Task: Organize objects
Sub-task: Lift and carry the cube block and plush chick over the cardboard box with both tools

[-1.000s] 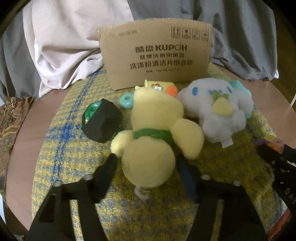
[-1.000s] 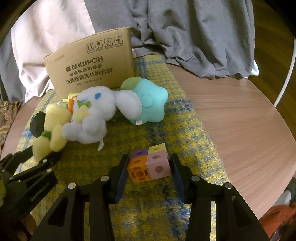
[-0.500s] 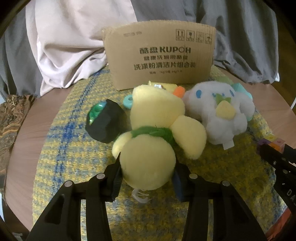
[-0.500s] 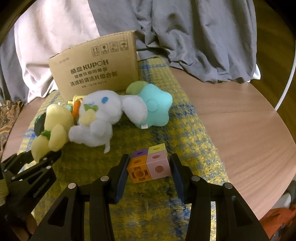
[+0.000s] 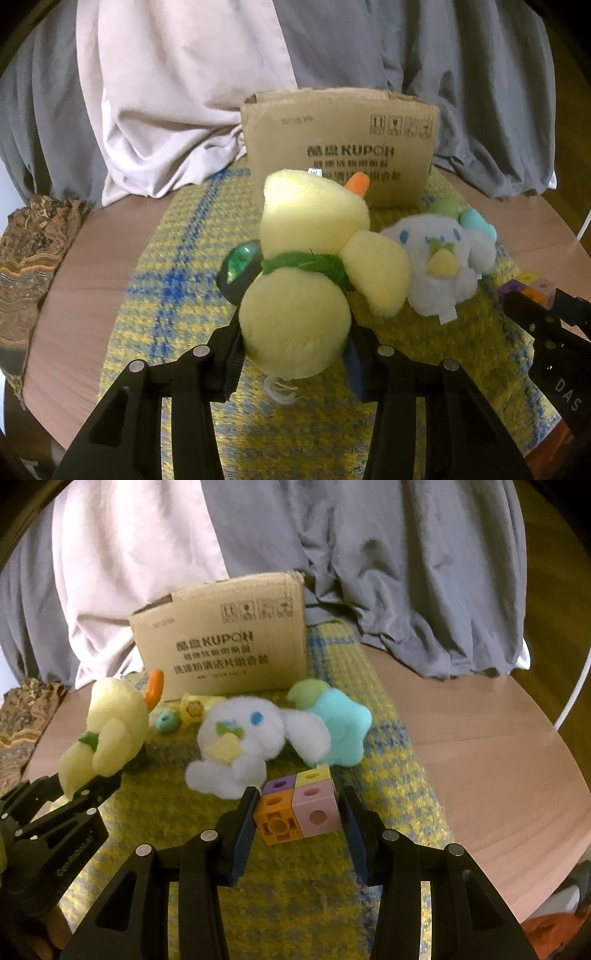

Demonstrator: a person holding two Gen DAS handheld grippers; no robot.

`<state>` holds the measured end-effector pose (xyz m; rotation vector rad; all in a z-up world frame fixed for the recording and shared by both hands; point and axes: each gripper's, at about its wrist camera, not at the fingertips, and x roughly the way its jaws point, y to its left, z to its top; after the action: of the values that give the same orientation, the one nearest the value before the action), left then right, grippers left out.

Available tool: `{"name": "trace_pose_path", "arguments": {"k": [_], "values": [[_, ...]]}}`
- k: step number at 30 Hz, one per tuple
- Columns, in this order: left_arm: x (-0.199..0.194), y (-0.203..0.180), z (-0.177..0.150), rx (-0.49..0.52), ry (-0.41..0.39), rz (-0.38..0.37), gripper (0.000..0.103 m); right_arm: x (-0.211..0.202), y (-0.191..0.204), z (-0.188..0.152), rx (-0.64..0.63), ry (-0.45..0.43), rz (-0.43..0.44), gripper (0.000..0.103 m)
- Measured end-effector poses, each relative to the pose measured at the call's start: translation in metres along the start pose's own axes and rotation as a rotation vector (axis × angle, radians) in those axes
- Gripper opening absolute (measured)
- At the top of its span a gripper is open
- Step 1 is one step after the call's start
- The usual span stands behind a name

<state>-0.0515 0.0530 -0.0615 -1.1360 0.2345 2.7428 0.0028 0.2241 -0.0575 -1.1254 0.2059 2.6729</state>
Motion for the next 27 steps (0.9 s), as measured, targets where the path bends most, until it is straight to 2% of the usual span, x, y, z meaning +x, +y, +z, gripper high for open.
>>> {"name": "trace_pose_path", "arguments": {"k": [13,27], "values": [[-0.024,0.018,0.024,-0.025,-0.084,0.004,0.045,-0.022,0.014,0.029,-0.028,-0.087,0.025,0.044],[-0.047,0.024,0.07,-0.027,-0.195,0.009,0.045,-0.038,0.024,0.077,-0.045,-0.206,0.038,0.044]]}}
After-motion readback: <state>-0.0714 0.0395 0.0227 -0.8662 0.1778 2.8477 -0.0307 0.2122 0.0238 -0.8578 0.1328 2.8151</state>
